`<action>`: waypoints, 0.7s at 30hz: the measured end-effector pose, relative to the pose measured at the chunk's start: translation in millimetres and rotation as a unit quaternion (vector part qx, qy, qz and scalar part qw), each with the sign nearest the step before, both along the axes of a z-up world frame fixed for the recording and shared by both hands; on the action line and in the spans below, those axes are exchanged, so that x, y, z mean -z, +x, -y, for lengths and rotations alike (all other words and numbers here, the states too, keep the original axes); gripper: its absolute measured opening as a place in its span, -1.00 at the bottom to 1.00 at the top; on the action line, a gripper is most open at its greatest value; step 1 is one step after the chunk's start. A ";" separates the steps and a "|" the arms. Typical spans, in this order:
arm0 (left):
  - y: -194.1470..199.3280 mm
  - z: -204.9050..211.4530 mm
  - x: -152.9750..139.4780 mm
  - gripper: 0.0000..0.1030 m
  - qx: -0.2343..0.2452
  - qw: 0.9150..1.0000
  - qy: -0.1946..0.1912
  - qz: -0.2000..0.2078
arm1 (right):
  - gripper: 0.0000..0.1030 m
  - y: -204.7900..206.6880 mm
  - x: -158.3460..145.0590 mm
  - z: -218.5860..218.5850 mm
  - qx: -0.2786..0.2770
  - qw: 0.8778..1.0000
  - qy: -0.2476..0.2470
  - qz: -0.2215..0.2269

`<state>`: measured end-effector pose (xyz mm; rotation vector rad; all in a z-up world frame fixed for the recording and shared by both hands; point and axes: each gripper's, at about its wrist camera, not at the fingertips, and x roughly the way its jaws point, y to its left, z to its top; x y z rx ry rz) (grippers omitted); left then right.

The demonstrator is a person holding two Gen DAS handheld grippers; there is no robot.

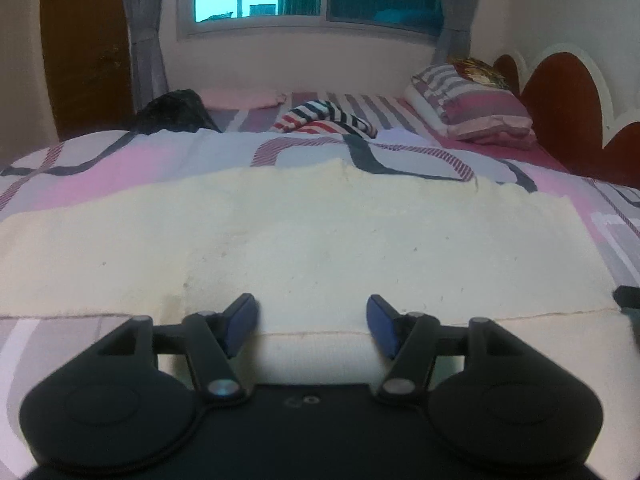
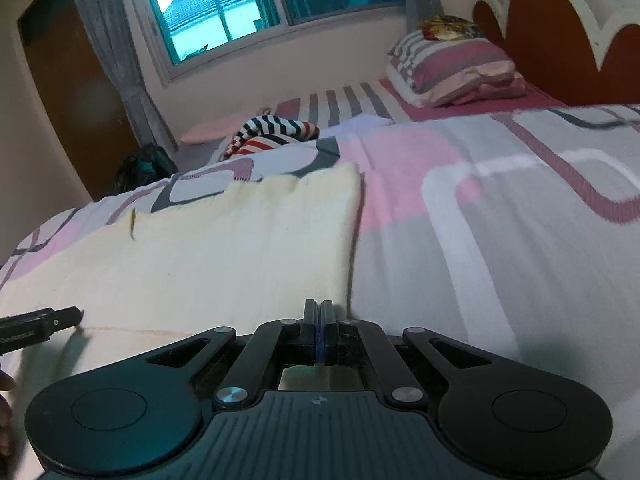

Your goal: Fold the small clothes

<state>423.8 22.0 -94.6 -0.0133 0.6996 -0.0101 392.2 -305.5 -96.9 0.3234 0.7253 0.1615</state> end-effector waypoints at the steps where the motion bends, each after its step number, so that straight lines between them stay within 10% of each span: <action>1: -1.1 0.6 -2.0 0.17 0.000 1.000 0.001 0.002 | -1.00 -1.7 -1.9 -0.9 0.001 1.000 -0.005 0.001; 21: 0.4 -17.8 -0.1 0.20 -0.015 1.000 0.011 0.001 | -1.00 -2.9 -8.5 -9.8 0.013 1.000 -0.023 0.017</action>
